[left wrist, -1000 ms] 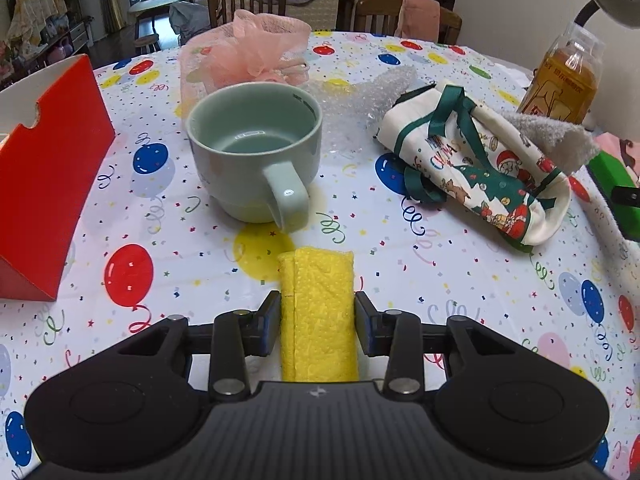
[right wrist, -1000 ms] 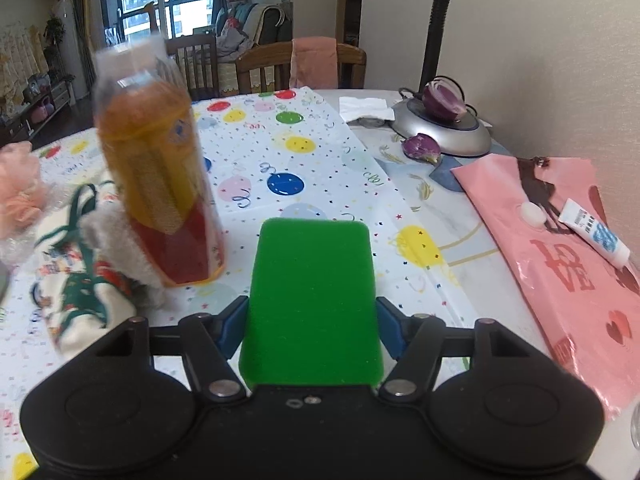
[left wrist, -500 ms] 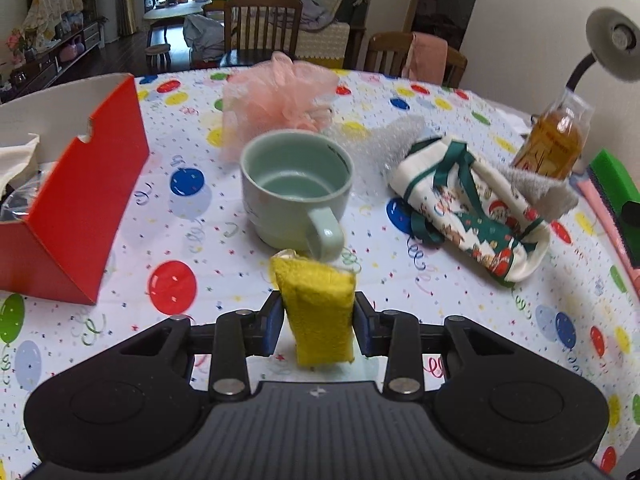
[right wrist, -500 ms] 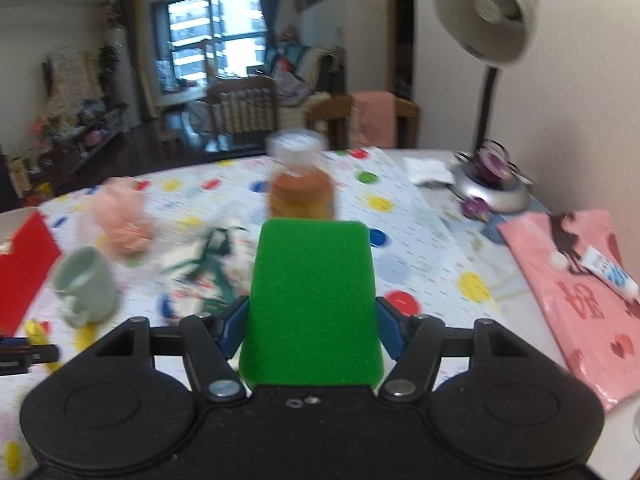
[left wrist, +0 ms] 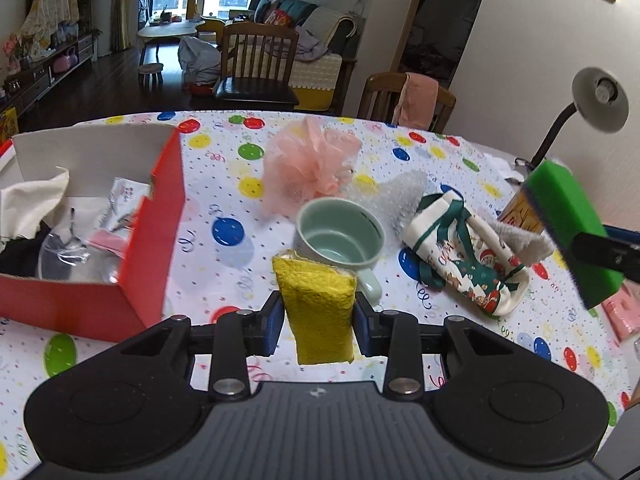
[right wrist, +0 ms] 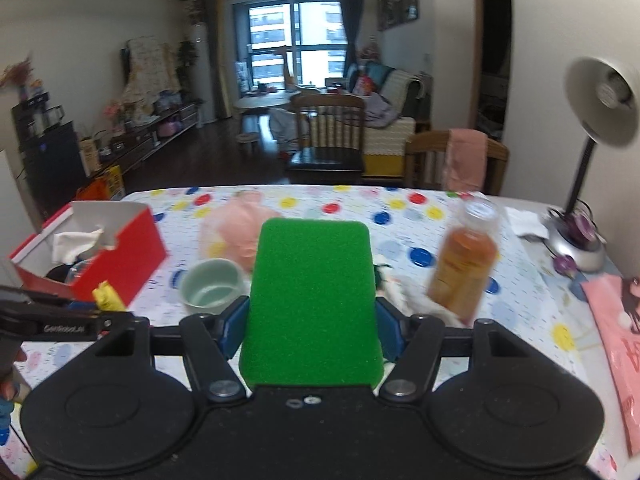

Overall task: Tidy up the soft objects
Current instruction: 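Carry the yellow and green sponges with both tools over the box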

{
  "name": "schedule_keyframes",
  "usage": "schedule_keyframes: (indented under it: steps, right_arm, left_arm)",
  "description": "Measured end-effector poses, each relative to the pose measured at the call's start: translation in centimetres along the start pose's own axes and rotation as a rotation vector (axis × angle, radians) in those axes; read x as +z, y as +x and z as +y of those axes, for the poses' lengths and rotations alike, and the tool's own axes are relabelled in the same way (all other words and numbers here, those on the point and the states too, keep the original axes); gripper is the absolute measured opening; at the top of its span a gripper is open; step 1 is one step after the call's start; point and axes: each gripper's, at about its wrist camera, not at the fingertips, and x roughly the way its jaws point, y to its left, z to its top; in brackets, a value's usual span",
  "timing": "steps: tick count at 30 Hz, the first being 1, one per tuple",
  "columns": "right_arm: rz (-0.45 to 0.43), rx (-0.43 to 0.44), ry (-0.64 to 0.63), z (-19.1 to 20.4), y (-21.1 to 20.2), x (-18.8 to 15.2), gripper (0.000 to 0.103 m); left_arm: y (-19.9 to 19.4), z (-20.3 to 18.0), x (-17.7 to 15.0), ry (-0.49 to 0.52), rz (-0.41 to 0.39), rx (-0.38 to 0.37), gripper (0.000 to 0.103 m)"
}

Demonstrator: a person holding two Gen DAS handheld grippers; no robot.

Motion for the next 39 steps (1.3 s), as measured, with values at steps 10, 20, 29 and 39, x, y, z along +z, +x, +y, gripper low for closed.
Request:
schedule_keyframes:
  steps: [10, 20, 29, 39]
  right_arm:
    - [-0.024, 0.077, -0.036, 7.8, 0.9, 2.6, 0.065]
    - [-0.037, 0.134, -0.104, 15.3, 3.4, 5.1, 0.065]
    - [-0.002, 0.18, -0.162, 21.2, 6.4, 6.6, 0.065]
    - [0.036, 0.195, -0.223, 26.6, 10.6, 7.3, 0.065]
  left_arm:
    - [-4.1, 5.7, 2.5, 0.005, -0.028, -0.038, 0.035]
    - [-7.2, 12.8, 5.5, 0.004, -0.097, -0.01, 0.035]
    - [-7.7, 19.6, 7.2, -0.008, -0.076, 0.056, 0.035]
    - [-6.8, 26.2, 7.8, 0.008, 0.008, 0.142, 0.035]
